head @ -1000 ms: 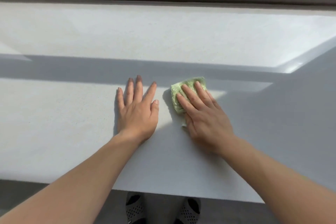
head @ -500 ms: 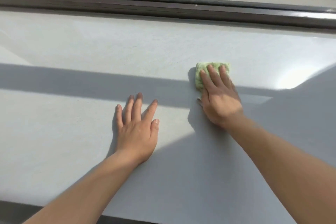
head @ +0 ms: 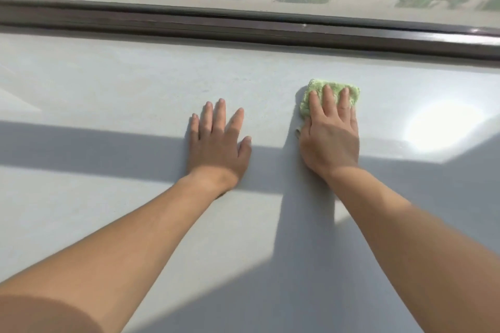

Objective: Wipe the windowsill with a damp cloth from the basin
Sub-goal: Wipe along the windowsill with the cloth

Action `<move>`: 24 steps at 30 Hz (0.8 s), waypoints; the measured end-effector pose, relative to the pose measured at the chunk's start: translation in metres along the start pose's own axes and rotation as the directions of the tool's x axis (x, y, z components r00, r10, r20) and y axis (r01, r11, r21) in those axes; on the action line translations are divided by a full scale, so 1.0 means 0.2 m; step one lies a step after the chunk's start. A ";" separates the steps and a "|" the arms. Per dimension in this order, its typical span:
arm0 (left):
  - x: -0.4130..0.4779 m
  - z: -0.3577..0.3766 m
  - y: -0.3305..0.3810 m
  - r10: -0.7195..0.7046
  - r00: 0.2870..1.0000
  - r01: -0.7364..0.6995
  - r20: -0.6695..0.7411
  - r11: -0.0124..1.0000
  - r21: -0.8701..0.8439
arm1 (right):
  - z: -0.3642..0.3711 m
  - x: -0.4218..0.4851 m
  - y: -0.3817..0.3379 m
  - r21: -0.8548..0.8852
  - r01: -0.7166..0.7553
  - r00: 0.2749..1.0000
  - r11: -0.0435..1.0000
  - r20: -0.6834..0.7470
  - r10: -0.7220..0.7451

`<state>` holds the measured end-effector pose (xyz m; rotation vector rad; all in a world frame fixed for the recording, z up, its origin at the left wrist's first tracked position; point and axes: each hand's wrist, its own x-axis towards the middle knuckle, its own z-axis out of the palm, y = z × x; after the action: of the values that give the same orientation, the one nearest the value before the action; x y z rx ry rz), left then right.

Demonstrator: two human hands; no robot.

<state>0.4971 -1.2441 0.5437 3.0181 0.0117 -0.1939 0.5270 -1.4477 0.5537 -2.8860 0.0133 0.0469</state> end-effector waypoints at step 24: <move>0.22 -0.04 0.06 -0.019 1.000 0.019 0.003 0.998 -0.056 | -0.04 0.51 0.09 -0.018 -0.015 1.000 1.000 -0.013 0.015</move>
<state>0.5423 -1.2555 0.5466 2.9628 0.0442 -0.1956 0.6296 -1.4679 0.5524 -2.9042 0.0373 0.0317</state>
